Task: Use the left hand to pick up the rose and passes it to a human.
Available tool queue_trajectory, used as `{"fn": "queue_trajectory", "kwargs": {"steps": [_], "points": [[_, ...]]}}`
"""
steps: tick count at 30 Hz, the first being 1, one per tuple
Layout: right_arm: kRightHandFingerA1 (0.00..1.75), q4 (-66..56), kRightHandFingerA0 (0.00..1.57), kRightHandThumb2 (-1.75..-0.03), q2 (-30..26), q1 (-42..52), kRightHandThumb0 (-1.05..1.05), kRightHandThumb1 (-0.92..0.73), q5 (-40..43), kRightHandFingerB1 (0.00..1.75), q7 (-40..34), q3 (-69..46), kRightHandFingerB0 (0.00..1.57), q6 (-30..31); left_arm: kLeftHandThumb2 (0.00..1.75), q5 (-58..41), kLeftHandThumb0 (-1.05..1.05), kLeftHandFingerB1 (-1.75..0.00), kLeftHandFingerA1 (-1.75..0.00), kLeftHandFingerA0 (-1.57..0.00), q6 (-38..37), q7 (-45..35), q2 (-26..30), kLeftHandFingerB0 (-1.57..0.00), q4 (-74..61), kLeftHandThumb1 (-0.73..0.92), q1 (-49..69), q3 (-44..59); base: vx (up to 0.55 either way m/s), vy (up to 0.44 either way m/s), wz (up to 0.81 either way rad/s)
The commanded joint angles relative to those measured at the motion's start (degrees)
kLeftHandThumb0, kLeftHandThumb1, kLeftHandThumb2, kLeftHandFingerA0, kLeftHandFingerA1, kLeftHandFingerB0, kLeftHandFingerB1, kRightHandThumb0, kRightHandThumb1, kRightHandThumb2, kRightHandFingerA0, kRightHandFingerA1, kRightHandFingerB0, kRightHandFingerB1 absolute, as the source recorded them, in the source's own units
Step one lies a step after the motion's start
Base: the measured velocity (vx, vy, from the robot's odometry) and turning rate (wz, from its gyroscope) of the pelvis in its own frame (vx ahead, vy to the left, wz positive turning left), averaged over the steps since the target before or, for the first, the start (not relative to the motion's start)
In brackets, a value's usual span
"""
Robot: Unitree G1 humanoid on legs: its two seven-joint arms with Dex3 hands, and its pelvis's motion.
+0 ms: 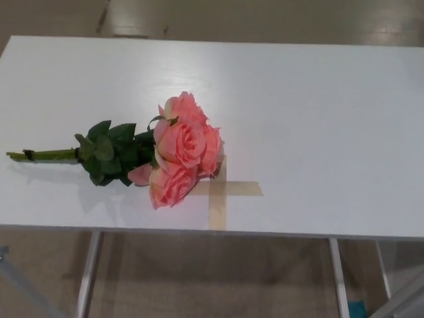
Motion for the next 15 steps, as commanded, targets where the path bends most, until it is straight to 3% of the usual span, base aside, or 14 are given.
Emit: {"fn": "queue_trajectory", "kwargs": {"steps": [1,8,9,12,13,15], "points": [[0.44,1.07,0.73,-0.58,-0.35,0.62,-0.24,-0.6,-0.78,0.39,-1.56,-0.11,0.53,-1.72,0.57,-0.13,-0.22,-0.36,-0.41,-0.52,-1.32,-0.96,0.26,-0.39,0.9,0.57,0.27,0.0,0.0,0.0,0.0],[0.44,1.13,0.73,-0.58,-0.15,0.81,-0.24,-0.6,-0.68,0.39,-1.44,-0.33,0.53,-2.33,0.56,1.81,-0.21,-0.33,-0.39,-0.46,-2.29,-0.14,0.6,-0.31,0.86,0.56,0.34,-2.04,0.0,0.0,0.0],[0.44,1.19,0.73,-0.58,-0.09,0.78,-0.24,-0.6,-0.63,0.39,-1.4,-0.4,0.53,-2.38,0.84,2.67,-0.18,-0.48,-0.57,-0.37,-2.84,-0.31,0.87,-0.17,0.69,0.38,0.33,-3.09,0.0,0.0,0.0],[0.44,1.27,0.73,-0.58,0.32,0.82,-0.24,-0.6,-0.53,0.39,-1.42,-0.51,0.53,-2.41,0.84,5.36,-0.2,-0.47,-0.57,-0.36,-4.94,-1.47,1.98,-0.14,-0.35,0.37,0.15,-7.05,0.0,0.0,0.0],[0.44,1.28,0.73,-0.58,0.41,0.79,-0.24,-0.6,-0.51,0.39,-1.39,-0.53,0.53,-2.39,0.63,6.01,-0.35,-0.35,-0.42,-0.33,-6.08,-2.76,2.61,-0.2,-1.23,0.46,0.33,-8.5,0.0,0.0,0.0],[0.44,1.31,0.73,-0.58,0.7,0.5,-0.24,-0.6,-0.29,0.39,-1.35,-0.75,0.53,-2.27,0.61,7.1,-0.37,-0.34,-0.4,-0.3,-9.83,-7.24,4.61,-0.2,-4.83,0.45,1.56,-11.75,0.0,0.0,0.0]]}}
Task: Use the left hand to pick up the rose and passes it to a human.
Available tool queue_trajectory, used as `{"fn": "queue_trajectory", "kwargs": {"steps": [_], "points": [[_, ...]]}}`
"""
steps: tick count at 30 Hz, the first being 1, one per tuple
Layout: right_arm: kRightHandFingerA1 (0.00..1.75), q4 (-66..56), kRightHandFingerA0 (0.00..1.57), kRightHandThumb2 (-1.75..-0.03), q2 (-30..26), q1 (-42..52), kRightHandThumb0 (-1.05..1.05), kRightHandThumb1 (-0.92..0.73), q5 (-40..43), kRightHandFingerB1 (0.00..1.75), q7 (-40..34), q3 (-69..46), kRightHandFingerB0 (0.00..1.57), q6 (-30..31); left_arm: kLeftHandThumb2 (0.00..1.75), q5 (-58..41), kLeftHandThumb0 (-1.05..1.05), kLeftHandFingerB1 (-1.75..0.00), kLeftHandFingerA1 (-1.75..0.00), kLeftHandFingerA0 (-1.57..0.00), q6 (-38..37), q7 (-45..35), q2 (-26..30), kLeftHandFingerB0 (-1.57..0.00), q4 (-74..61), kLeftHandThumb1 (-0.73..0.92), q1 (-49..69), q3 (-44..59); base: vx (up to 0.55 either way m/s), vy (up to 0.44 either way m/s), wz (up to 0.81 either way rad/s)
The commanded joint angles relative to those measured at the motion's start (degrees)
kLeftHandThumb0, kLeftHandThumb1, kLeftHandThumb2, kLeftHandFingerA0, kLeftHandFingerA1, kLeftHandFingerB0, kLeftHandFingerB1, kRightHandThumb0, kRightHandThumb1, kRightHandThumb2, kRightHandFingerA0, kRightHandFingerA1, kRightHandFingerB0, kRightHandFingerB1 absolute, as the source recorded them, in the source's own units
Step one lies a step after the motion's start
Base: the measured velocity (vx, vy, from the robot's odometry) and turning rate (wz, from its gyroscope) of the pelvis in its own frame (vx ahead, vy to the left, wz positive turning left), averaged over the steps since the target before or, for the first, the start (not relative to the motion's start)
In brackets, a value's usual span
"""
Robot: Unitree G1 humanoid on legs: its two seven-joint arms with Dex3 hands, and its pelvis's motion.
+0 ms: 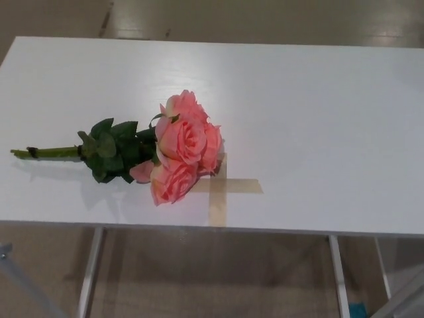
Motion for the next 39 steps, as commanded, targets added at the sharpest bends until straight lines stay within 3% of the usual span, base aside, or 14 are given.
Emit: {"fn": "queue_trajectory", "kwargs": {"steps": [1,2,3,4,15,16,19,20,24,25,32,34,39], "points": [[0.44,0.33,0.73,-0.58,0.49,0.08,-0.24,-0.6,0.1,0.39,-0.4,-0.65,0.53,-0.46,0.61,4.48,-0.39,-0.33,-0.39,-0.27,-8.21,-7.72,4.04,-0.18,-5.96,0.44,2.32,-5.99,0.0,0.0,0.0],[0.44,0.34,0.73,-0.58,0.47,0.04,-0.24,-0.6,0.05,0.39,-0.42,-0.65,0.53,-0.42,0.89,4.3,-0.21,-0.5,-0.51,-0.1,-9.8,-9.6,5.12,-0.08,-8.23,0.37,3.88,-6.84,0.0,0.0,0.0],[0.44,0.33,0.73,-0.58,0.54,0.06,-0.24,-0.6,0.0,0.39,-0.49,-0.63,0.53,-0.45,0.89,3.97,-0.22,-0.49,-0.51,-0.08,-11.23,-11.6,6.56,-0.06,-11.06,0.37,5.78,-7.63,0.0,0.0,0.0],[0.44,0.33,0.72,-0.58,0.61,0.11,-0.24,-0.6,-0.09,0.39,-0.56,-0.55,0.53,-0.46,0.62,3.63,-0.43,-0.32,-0.38,-0.18,-12.0,-12.89,7.68,-0.14,-13.35,0.44,7.34,-7.99,0.0,0.0,0.0],[0.44,0.52,0.72,-0.58,0.48,0.08,-0.24,-0.6,-0.34,0.39,-0.56,-0.23,0.53,0.07,0.54,-9.61,-0.43,-0.29,-0.32,-0.2,-13.36,-28.72,16.97,-0.21,-49.81,0.45,30.1,-2.94,0.0,0.0,0.0],[0.44,0.56,0.72,-0.58,0.47,0.06,-0.24,-0.6,-0.33,0.39,-0.61,-0.25,0.53,0.08,0.85,-10.37,-0.24,-0.48,-0.51,-0.08,-12.65,-29.38,17.85,-0.07,-53.51,0.28,32.06,-2.35,0.0,0.0,0.0],[0.44,0.6,0.73,-0.58,0.57,0.11,-0.24,-0.6,-0.36,0.39,-0.81,-0.18,0.53,0.15,0.85,-12.69,-0.22,-0.5,-0.52,-0.13,-11.01,-31.06,20.62,-0.13,-63.81,0.27,37.57,-0.1,0.0,0.0,0.0],[0.44,0.61,0.73,-0.58,0.53,0.16,-0.24,-0.6,-0.38,0.39,-0.84,-0.16,0.53,0.14,0.54,-13.35,-0.4,-0.31,-0.35,-0.32,-10.95,-31.5,21.15,-0.31,-66.04,0.44,38.88,0.59,0.0,0.0,0.0],[0.44,0.56,0.73,-0.58,0.48,0.34,-0.24,-0.6,-0.44,0.39,-0.92,-0.06,0.53,-0.01,0.63,-21.87,-0.45,-0.42,-0.45,-0.4,-10.0,-36.48,23.78,-0.39,-78.88,0.38,45.36,6.14,0.0,0.0,0.0],[0.44,0.57,0.73,-0.58,0.49,0.33,-0.24,-0.6,-0.42,0.39,-0.88,-0.07,0.53,-0.01,0.53,-24.08,-0.37,-0.36,-0.4,-0.46,-10.18,-37.38,23.89,-0.43,-81.21,0.42,46.44,7.51,0.0,0.0,0.0],[0.44,0.67,0.73,-0.58,0.29,0.27,-0.24,-0.6,-0.34,0.39,-0.76,-0.17,0.53,0.16,0.53,-31.84,-0.39,-0.38,-0.41,-0.47,-10.97,-39.31,22.41,-0.44,-90.71,0.41,49.77,13.15,0.0,0.0,0.0],[0.44,0.67,0.73,-0.58,0.4,0.59,-0.23,-0.61,-0.51,0.39,-0.89,0.01,0.53,0.18,0.61,-35.44,-0.4,-0.43,-0.47,-0.49,-13.65,-35.82,19.72,-0.41,-95.87,0.35,48.25,17.51,0.0,0.0,0.0],[0.44,0.74,0.73,-0.58,0.28,0.42,-0.22,-0.61,-0.72,0.39,-0.9,0.22,0.54,0.41,0.6,-36.62,-0.39,-0.39,-0.47,-0.48,-12.25,-32.14,17.82,-0.37,-98.63,0.35,43.41,19.89,0.0,0.0,0.0]]}}
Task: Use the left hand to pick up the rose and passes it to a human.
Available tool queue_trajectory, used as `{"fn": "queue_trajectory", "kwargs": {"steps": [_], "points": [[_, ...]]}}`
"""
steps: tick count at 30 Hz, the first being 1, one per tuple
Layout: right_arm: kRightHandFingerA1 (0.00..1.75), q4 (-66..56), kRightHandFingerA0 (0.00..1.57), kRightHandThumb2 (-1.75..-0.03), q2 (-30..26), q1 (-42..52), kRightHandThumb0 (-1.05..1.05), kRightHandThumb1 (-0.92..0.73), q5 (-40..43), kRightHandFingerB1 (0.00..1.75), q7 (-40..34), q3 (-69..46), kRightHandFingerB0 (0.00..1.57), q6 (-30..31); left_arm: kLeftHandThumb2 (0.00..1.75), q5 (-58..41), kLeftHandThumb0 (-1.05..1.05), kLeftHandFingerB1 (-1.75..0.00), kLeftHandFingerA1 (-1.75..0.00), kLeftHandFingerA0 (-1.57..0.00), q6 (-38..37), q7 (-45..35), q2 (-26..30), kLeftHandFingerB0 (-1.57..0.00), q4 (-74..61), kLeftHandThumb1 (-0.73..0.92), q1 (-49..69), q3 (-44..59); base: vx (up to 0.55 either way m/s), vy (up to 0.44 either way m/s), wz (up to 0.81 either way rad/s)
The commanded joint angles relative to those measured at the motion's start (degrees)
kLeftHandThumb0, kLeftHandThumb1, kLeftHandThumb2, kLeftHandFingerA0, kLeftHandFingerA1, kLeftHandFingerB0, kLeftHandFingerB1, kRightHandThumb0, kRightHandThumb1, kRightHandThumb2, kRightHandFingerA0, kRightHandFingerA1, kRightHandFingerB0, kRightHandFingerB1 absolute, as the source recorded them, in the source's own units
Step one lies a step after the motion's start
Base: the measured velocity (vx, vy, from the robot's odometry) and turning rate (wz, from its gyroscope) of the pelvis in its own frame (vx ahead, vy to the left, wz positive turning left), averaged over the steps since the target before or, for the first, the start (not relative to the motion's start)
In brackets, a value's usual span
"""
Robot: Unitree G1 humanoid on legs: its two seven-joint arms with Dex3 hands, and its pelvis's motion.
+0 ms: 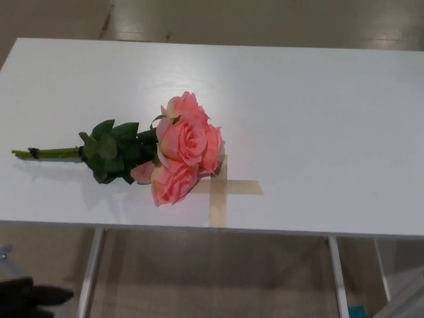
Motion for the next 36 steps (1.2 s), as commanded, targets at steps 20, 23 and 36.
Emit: {"fn": "queue_trajectory", "kwargs": {"steps": [20,23,36], "points": [[0.44,0.2,0.72,-0.59,-0.07,0.77,-0.23,-0.63,-0.63,0.39,-0.32,-0.44,0.55,0.65,0.66,20.03,-0.52,-0.41,-0.43,-0.42,5.9,8.08,-2.0,-0.37,-0.55,0.38,-44.9,-5.01,0.0,0.0,0.0],[0.44,0.15,0.73,-0.59,0.03,0.97,-0.24,-0.63,-0.63,0.39,-0.25,-0.44,0.55,0.55,0.66,24.05,-0.53,-0.4,-0.43,-0.41,6.5,8.17,-1.38,-0.36,3.89,0.38,-49.33,-8.77,0.0,0.0,0.0],[0.44,0.17,0.73,-0.59,0.0,0.68,-0.24,-0.63,-0.43,0.39,0.02,-0.65,0.55,0.69,0.72,39.19,-0.56,-0.37,-0.28,-0.02,15.42,7.6,-1.18,-0.08,26.57,0.37,-69.62,-26.21,0.0,0.0,0.0]]}}
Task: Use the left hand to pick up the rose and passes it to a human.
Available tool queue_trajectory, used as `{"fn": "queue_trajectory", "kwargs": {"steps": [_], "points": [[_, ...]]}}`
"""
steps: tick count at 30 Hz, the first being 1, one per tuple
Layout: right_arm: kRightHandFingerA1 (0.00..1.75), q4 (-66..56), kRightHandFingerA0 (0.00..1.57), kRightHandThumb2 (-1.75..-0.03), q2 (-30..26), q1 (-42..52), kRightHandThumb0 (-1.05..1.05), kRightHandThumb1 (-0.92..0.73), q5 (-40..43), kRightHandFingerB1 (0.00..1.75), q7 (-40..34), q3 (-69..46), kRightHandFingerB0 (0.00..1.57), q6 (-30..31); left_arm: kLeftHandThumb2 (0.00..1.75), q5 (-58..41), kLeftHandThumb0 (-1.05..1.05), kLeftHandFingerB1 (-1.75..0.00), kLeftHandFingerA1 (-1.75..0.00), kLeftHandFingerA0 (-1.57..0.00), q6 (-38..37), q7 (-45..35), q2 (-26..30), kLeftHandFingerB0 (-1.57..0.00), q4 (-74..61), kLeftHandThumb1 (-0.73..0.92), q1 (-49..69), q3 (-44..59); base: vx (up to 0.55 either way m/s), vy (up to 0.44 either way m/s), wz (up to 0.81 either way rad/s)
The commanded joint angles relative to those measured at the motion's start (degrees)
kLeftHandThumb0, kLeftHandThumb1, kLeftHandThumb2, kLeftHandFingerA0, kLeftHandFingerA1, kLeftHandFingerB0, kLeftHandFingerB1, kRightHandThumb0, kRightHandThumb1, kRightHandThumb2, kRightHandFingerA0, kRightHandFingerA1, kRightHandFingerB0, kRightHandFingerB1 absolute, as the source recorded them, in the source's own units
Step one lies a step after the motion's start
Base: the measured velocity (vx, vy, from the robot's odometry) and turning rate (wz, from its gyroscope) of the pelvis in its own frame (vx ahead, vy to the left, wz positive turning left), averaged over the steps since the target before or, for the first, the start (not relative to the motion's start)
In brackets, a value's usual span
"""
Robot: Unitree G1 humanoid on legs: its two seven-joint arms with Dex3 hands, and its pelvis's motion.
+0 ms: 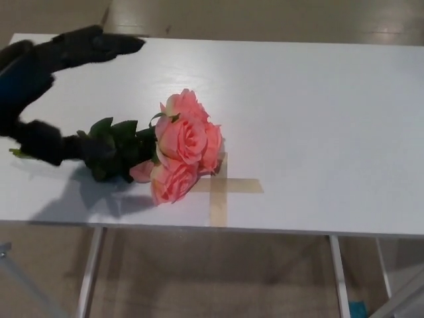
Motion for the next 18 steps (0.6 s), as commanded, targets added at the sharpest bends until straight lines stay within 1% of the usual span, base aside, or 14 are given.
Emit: {"fn": "queue_trajectory", "kwargs": {"steps": [1,7,12,15,18], "points": [[0.44,0.17,0.73,-0.59,0.04,0.71,-0.24,-0.63,0.21,0.39,0.16,-0.59,0.55,0.35,0.73,21.21,-0.56,-0.33,-0.25,-0.04,11.13,0.03,1.87,-0.07,14.21,0.37,-12.77,-12.97,0.0,0.0,0.0],[0.44,0.15,0.71,-0.58,0.08,0.55,-0.24,-0.62,0.28,0.39,0.22,-0.66,0.55,0.23,0.73,25.71,-0.55,-0.31,-0.26,-0.06,16.05,-1.86,0.64,-0.06,20.81,0.37,-19.19,-20.11,0.0,0.0,0.0],[0.44,0.11,0.71,-0.58,0.07,0.33,-0.24,-0.62,0.36,0.39,0.27,-0.76,0.55,0.24,0.72,27.03,-0.57,-0.25,-0.22,-0.08,16.93,-1.85,0.05,-0.08,25.4,0.39,-22.17,-24.04,0.0,0.0,0.0],[0.44,0.11,0.71,-0.58,0.06,0.28,-0.24,-0.62,0.36,0.39,0.3,-0.79,0.55,0.27,0.72,26.84,-0.57,-0.25,-0.22,-0.08,17.16,-1.46,0.04,-0.08,26.56,0.39,-22.98,-25.19,0.0,0.0,0.0],[0.44,0.05,0.71,-0.58,-0.04,0.22,-0.24,-0.62,0.33,0.39,0.48,-0.82,0.55,0.25,0.74,27.19,-0.54,-0.26,-0.21,-0.03,19.25,-3.74,-0.61,-0.03,28.38,0.36,-23.32,-27.94,0.0,0.0,0.0]]}}
